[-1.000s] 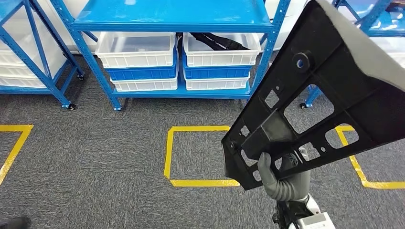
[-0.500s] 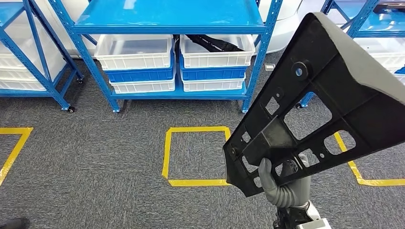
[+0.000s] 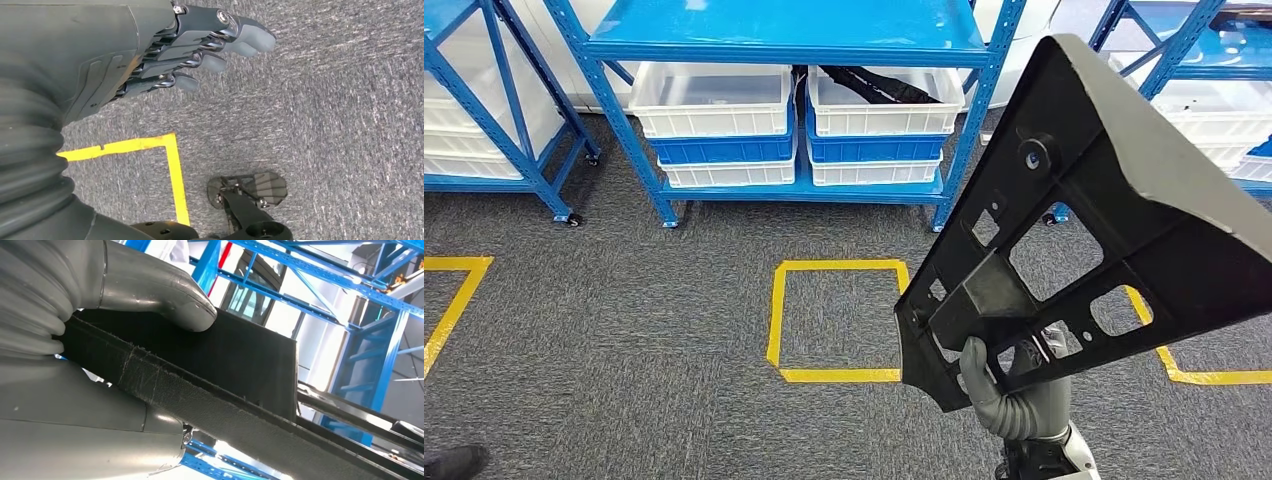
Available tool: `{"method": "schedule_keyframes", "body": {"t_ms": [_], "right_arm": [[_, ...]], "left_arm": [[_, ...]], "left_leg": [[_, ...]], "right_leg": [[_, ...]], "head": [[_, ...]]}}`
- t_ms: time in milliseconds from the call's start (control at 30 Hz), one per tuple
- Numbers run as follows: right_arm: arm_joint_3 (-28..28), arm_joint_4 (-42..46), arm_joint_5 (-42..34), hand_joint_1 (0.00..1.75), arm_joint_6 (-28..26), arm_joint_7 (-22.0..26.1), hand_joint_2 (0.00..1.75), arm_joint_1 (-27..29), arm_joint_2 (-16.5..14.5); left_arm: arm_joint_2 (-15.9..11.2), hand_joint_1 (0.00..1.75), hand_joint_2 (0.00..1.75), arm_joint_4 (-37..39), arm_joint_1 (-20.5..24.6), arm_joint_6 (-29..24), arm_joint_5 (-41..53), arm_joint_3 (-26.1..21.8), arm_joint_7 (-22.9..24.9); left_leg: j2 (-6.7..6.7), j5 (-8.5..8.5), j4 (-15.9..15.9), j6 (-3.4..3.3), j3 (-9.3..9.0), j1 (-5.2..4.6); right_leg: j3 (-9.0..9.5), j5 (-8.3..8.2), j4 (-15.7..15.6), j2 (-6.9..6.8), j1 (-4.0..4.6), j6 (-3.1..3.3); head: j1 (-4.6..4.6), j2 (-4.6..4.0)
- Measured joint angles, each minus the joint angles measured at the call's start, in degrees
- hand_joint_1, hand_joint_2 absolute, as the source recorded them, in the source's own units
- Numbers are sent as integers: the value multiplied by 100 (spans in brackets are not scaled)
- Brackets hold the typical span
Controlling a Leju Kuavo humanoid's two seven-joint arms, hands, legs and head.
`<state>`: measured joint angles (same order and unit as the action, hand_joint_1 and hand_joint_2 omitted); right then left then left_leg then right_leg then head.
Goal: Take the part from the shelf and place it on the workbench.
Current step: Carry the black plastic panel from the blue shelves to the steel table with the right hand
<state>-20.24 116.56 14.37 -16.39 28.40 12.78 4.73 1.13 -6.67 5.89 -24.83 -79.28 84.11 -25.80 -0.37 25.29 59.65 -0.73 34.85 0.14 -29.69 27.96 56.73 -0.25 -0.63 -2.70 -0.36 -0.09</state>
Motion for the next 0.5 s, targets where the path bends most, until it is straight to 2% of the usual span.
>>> {"method": "schedule_keyframes", "body": {"t_ms": [100, 167, 200, 233, 300, 333, 367, 400, 433, 500], "right_arm": [[-5, 2, 132, 175, -15, 10, 175, 57, 0], [-10, 18, 198, 175, -51, 17, 175, 95, 1], [-12, 28, 220, 175, -71, 19, 175, 109, 2], [-14, 38, 234, 175, -89, 21, 175, 118, 4], [-17, 45, 258, 175, -109, 23, 175, 138, 11], [-17, 46, 267, 175, -114, 23, 175, 155, 19], [-17, 46, 275, 175, -115, 23, 175, 174, 28], [-17, 46, 277, 175, -115, 22, 175, 189, 37], [-17, 46, 277, 175, -116, 22, 175, 196, 45], [-18, 45, 277, 175, -116, 22, 175, 198, 56]], "left_arm": [[0, 0, 175, 1, -1, -4, -1, 2, 28], [4, 0, 175, 1, 0, -9, -3, 3, 37], [8, 0, 175, 0, 1, -13, -5, 4, 38], [11, 0, 175, 0, 2, -15, -7, 4, 39], [13, 0, 175, 0, 3, -20, -8, 4, 39], [12, 0, 175, 0, 2, -22, -9, 4, 38], [13, 0, 175, 0, 0, -24, -10, 4, 38], [14, 0, 175, 0, -2, -25, -10, 4, 38], [17, 0, 175, 0, -3, -26, -11, 4, 38], [15, 0, 175, 3, -3, -27, -13, 4, 39]], "left_leg": [[0, -13, 2, -41, 9, -19], [4, -61, -73, -107, -13, -11], [7, -98, -131, -137, -29, 12], [13, -132, -181, -160, -37, 34], [19, -169, -212, -171, -11, 51], [18, -181, -211, -162, 13, 54], [16, -193, -210, -144, 34, 59], [11, -207, -208, -121, 51, 70], [3, -221, -204, -91, 64, 87], [-17, -240, -182, 1, 84, 114]], "right_leg": [[4, -34, -28, 0, -12, -47], [17, -46, -29, 1, -20, -90], [-19, 9, 52, 1, -18, -86], [-110, 124, 245, 4, -18, -67], [-463, 475, 950, 9, -36, -22], [-646, 617, 1319, 11, -51, -23], [-763, 681, 1550, 11, -72, -49], [-768, 649, 1556, 11, -98, -104], [-653, 532, 1326, 10, -130, -180], [-255, 224, 542, 14, -189, -327]], "head": [[-1, 0], [-2, 0], [2, 0], [7, 0], [13, 0], [14, 0], [13, 0], [13, 0], [13, 0], [22, 0]]}}
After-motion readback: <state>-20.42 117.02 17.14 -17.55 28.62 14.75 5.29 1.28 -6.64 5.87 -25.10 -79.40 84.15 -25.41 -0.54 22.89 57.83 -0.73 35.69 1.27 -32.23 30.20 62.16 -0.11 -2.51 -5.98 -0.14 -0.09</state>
